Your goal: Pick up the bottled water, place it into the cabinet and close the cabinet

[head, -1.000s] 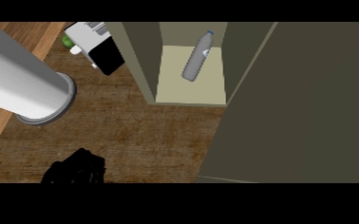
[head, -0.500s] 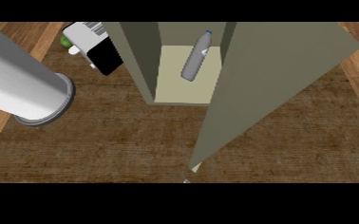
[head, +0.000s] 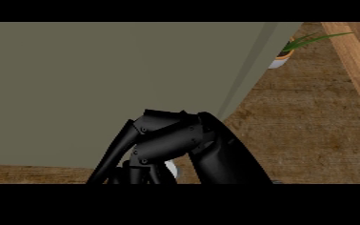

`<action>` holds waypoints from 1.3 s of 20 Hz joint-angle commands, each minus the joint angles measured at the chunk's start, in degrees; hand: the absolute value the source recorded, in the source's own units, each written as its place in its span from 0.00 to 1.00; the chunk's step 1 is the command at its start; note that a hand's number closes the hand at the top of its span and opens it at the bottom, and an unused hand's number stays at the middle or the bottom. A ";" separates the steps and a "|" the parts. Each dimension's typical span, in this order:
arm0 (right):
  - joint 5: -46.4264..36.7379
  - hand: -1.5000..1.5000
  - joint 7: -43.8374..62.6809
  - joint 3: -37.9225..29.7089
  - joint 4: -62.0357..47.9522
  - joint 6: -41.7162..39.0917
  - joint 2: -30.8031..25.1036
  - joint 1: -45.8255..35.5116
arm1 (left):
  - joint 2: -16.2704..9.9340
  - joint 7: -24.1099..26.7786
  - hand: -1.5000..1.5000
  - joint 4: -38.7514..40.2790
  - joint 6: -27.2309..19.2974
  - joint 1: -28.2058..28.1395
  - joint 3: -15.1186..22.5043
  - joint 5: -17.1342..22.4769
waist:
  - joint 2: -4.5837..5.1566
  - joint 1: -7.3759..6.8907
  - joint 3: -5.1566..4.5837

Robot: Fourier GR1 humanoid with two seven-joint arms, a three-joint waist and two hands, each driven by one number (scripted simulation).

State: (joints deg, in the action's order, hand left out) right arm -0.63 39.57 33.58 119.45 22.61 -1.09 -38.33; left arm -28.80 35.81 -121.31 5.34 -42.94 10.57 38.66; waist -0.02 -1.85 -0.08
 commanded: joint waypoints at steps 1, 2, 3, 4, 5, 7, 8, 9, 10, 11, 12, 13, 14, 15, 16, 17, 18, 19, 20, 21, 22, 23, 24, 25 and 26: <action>6.17 1.00 -3.59 -9.90 -8.80 -5.79 0.42 -4.75 | 0.00 0.94 1.00 2.94 3.28 0.18 -2.95 2.02 | 0.23 0.49 0.05; 5.12 1.00 -4.49 -8.32 -12.63 -2.43 1.04 -8.29 | -0.32 2.83 1.00 0.16 5.06 -4.75 -3.29 1.71 | 0.07 -0.26 0.04; 6.42 1.00 -5.36 -9.65 -13.87 -5.53 1.05 -8.02 | -1.63 0.11 1.00 0.82 4.54 -1.95 -6.28 4.25 | 0.15 0.40 0.06; 6.74 1.00 -7.26 -9.68 -16.58 -4.76 1.06 -8.13 | -1.63 1.58 1.00 4.38 7.81 -2.31 -6.36 4.53 | 0.15 0.30 0.03; 7.84 1.00 -8.11 -11.68 -18.39 -5.64 1.06 -8.72 | -0.65 0.85 1.00 -0.76 5.93 -4.86 -4.86 3.09 | 0.12 0.24 0.08; 7.89 1.00 -12.26 -11.00 -22.73 -7.69 1.07 -6.50 | -0.91 2.63 1.00 1.24 8.65 -7.08 -7.18 3.41 | 0.11 0.15 0.08; 8.48 1.00 -11.46 -13.16 -26.11 -7.35 1.08 -11.21 | -1.65 3.14 1.00 1.67 10.77 -7.85 -7.99 3.63 | 0.10 -0.11 0.05; 11.24 1.00 -13.61 -17.45 -27.76 -11.51 0.26 -11.00 | -1.97 0.78 1.00 1.21 9.22 -4.72 -9.14 5.97 | 0.28 0.39 0.08; 11.34 1.00 -12.41 -19.14 -30.58 -12.70 -0.70 -14.01 | -0.78 1.87 1.00 2.91 9.72 -6.06 -7.34 3.23 | 0.24 0.19 0.06; 10.92 1.00 -15.64 -18.02 -34.01 -13.37 0.39 -12.76 | -1.92 1.83 1.00 2.34 10.75 -5.85 -10.63 5.82 | 0.28 0.10 0.07; 10.16 1.00 -15.62 -17.91 -34.86 -12.88 1.05 -13.55 | -1.58 1.24 1.00 1.38 11.01 -7.11 -10.28 4.88 | 0.15 0.33 0.07; 11.29 1.00 -16.50 -17.55 -36.88 -11.95 1.06 -14.76 | -1.50 -0.50 1.00 3.41 9.40 -2.69 -11.51 6.53 | 0.23 0.64 0.06; 12.07 1.00 -20.65 -20.24 -39.70 -16.46 -0.53 -12.15 | -1.03 1.34 1.00 1.48 11.99 -7.31 -10.37 5.31 | 0.28 0.11 0.09; 10.86 1.00 -20.91 -20.07 -42.37 -15.51 0.98 -13.77 | 1.18 0.99 1.00 0.99 9.88 -5.76 -8.40 3.59 | 0.25 0.34 0.08; 10.42 1.00 -20.79 -20.79 -45.48 -15.38 1.06 -16.07 | -0.09 0.32 1.00 3.77 10.96 -3.91 -10.09 4.67 | 0.30 0.39 0.05; 10.26 1.00 -23.84 -20.62 -45.47 -16.55 0.89 -13.40 | -0.93 -1.04 1.00 -0.55 10.77 -6.59 -11.84 7.00 | 0.26 0.35 0.10; 10.67 1.00 -23.19 -21.57 -47.22 -16.33 1.07 -15.18 | -2.81 -2.56 1.00 1.16 10.96 -4.28 -14.29 9.16 | 0.35 0.46 0.08; 11.52 1.00 -24.35 -22.84 -49.75 -19.25 -0.82 -15.85 | -0.19 -1.98 1.00 1.56 10.06 -3.23 -9.40 5.32 | 0.51 0.35 0.07; 9.59 1.00 -25.64 -23.05 -52.67 -16.27 1.02 -17.81 | -1.82 -1.00 1.00 4.40 12.77 -2.57 -12.88 7.74 | 0.59 -0.15 0.01; 11.56 1.00 -24.76 -24.27 -52.23 -19.01 -1.28 -17.48 | -0.88 -0.16 1.00 4.35 13.77 -4.98 -11.59 6.14 | 0.46 -0.28 0.03; 9.78 1.00 -26.15 -23.74 -54.36 -16.22 0.58 -18.32 | -0.76 -2.23 1.00 -0.63 10.39 -4.74 -10.86 5.95 | 0.64 -0.54 0.08; 10.34 1.00 -26.52 -23.08 -55.20 -15.40 1.09 -17.82 | -1.09 -1.47 1.00 4.05 12.13 -2.08 -11.60 6.57 | 0.78 -0.28 0.00; 10.71 1.00 -27.01 -23.30 -55.33 -16.69 -0.60 -17.57 | -1.12 -1.66 1.00 2.69 12.07 -2.88 -11.92 6.91 | 0.70 -0.25 0.03; 10.87 1.00 -27.97 -23.71 -55.75 -17.45 -2.28 -17.15 | -2.73 -2.41 1.00 1.99 13.65 -4.34 -13.60 9.48 | 0.78 -0.60 0.05; 10.60 1.00 -28.39 -24.11 -57.00 -16.96 -2.50 -17.74 | -2.33 -2.34 1.00 3.13 13.09 -2.22 -12.69 8.11 | 1.05 -0.38 0.00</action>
State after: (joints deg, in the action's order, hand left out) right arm 11.72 12.34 14.71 72.97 3.96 0.02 -55.08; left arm -30.41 34.18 -118.80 17.61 -46.45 -1.47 45.98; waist -1.92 -2.56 -0.29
